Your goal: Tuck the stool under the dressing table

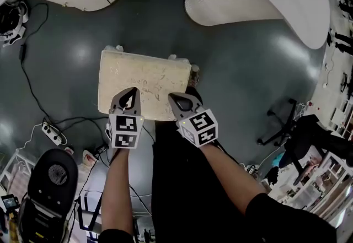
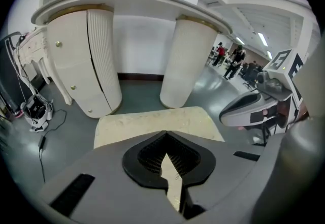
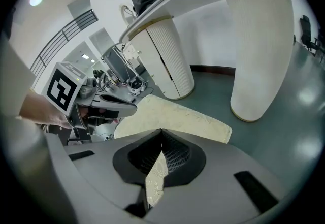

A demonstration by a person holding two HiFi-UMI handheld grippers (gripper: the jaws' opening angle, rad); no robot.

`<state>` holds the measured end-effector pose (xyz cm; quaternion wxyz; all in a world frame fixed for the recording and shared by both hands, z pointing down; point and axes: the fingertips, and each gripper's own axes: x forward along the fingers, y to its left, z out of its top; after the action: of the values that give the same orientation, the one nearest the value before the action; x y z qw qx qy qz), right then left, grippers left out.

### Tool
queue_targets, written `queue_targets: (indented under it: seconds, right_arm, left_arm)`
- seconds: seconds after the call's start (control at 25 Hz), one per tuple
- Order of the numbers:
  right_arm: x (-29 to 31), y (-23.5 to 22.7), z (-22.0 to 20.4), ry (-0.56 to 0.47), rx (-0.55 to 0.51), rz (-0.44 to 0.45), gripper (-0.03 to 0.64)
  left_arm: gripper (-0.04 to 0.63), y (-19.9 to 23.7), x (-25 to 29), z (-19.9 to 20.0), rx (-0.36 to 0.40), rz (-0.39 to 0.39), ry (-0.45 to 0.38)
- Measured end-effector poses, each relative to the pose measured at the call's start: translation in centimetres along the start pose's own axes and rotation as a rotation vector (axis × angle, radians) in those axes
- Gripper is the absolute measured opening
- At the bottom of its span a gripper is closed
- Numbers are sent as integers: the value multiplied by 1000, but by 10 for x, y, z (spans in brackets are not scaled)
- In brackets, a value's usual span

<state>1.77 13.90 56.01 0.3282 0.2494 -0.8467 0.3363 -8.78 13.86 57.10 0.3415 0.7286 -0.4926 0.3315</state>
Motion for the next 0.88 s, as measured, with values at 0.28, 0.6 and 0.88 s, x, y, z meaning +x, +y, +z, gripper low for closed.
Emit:
queue_targets:
  seconds: [0.28, 0.6, 0.88]
  right_arm:
    - [15, 2, 7, 22, -41, -7, 6]
    - [32, 8, 28, 38, -171, 41, 6]
    - [34, 3, 23, 70, -208, 54, 6]
  left_arm:
    - [3, 10, 7, -2, -24, 27, 23]
    - [3, 10, 11, -6, -93, 53, 22]
    - [3, 12, 10, -27, -211, 85, 30]
